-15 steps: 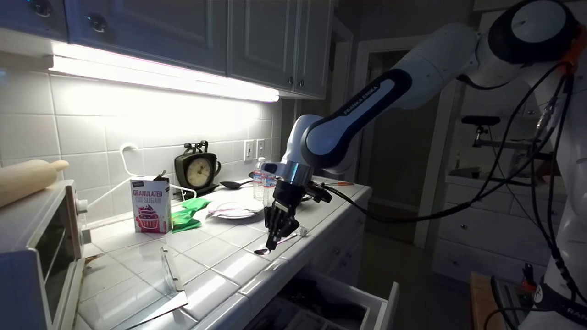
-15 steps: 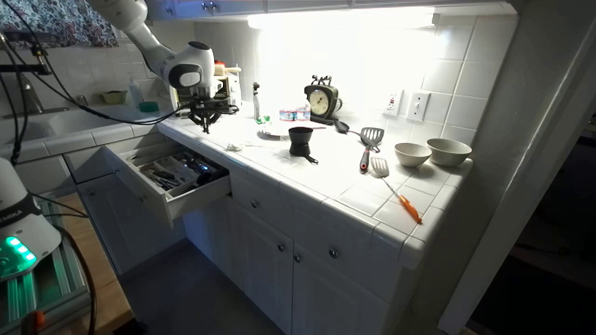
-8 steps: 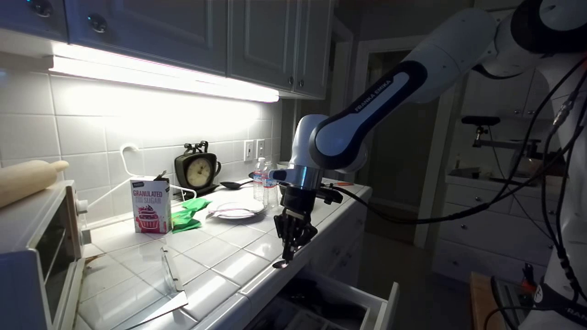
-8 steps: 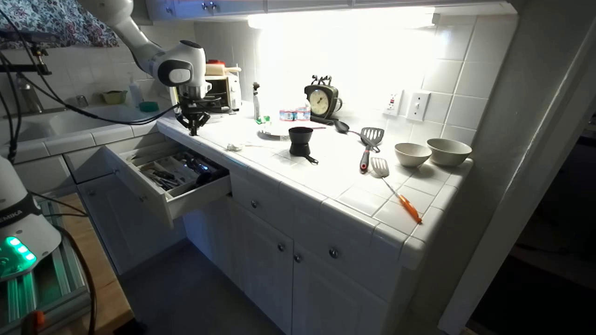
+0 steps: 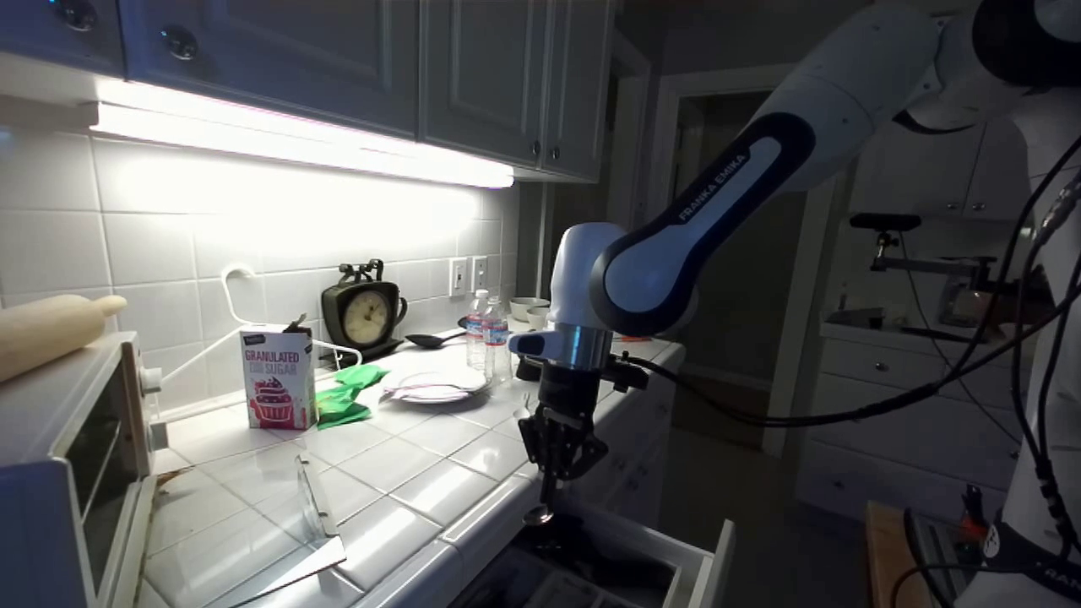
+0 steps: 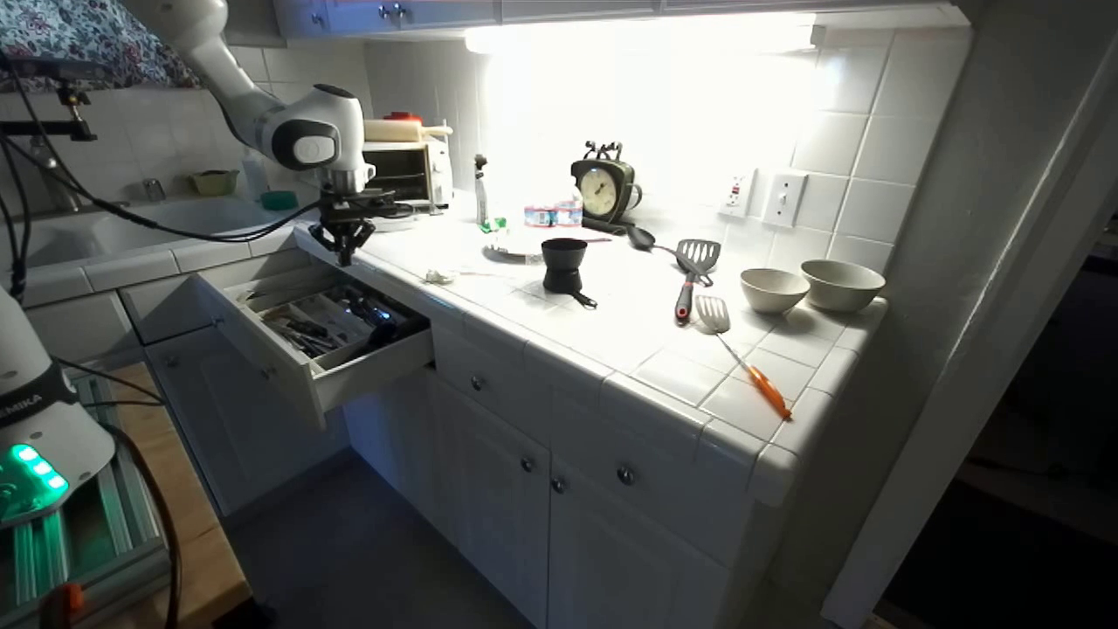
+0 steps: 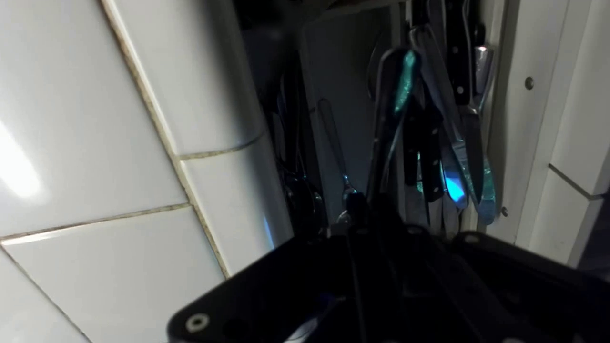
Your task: Put the spoon inside the drawer
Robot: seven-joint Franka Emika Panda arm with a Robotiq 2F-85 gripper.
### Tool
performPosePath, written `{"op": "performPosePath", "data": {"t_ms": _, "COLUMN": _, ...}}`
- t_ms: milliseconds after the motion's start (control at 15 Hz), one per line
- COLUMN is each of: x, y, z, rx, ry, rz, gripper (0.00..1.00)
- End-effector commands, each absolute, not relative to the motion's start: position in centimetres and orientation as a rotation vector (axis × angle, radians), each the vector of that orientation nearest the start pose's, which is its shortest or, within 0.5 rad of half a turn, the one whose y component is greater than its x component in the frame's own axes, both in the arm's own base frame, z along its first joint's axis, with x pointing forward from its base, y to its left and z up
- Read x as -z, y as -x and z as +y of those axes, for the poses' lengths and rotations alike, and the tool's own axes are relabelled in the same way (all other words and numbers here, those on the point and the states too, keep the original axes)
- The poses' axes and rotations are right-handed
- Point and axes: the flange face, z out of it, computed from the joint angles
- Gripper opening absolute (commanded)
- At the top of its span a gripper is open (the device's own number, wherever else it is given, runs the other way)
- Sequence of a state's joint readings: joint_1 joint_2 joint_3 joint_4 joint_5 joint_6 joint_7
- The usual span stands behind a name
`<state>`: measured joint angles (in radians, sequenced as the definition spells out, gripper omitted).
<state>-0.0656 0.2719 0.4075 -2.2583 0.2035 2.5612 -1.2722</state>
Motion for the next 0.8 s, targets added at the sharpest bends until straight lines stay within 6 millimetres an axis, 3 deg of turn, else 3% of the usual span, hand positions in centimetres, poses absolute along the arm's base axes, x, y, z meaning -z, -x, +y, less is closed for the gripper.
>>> {"op": "performPosePath", "data": {"t_ms": 0, "x": -25.4, "y": -49.5, "z": 18.0, "rx": 0.286, "ry": 2.236, "rz": -1.952, "gripper": 0.02}}
{"op": "performPosePath", "data": {"t_ms": 400, "x": -23.9, "y": -47.9, "z": 18.1, "rx": 0.362, "ry": 2.234, "rz": -1.964, "gripper": 0.02}}
{"op": "performPosePath", "data": {"t_ms": 467, "x": -23.4, "y": -49.0, "z": 18.3, "rx": 0.336, "ry": 2.234, "rz": -1.959, "gripper": 0.02}}
{"op": "performPosePath", "data": {"t_ms": 533, "x": -23.3, "y": -48.8, "z": 18.3, "rx": 0.332, "ry": 2.234, "rz": -1.958, "gripper": 0.07}}
{"op": "performPosePath", "data": {"t_ms": 733, "x": -23.2, "y": -48.9, "z": 18.2, "rx": 0.331, "ry": 2.237, "rz": -1.955, "gripper": 0.07}}
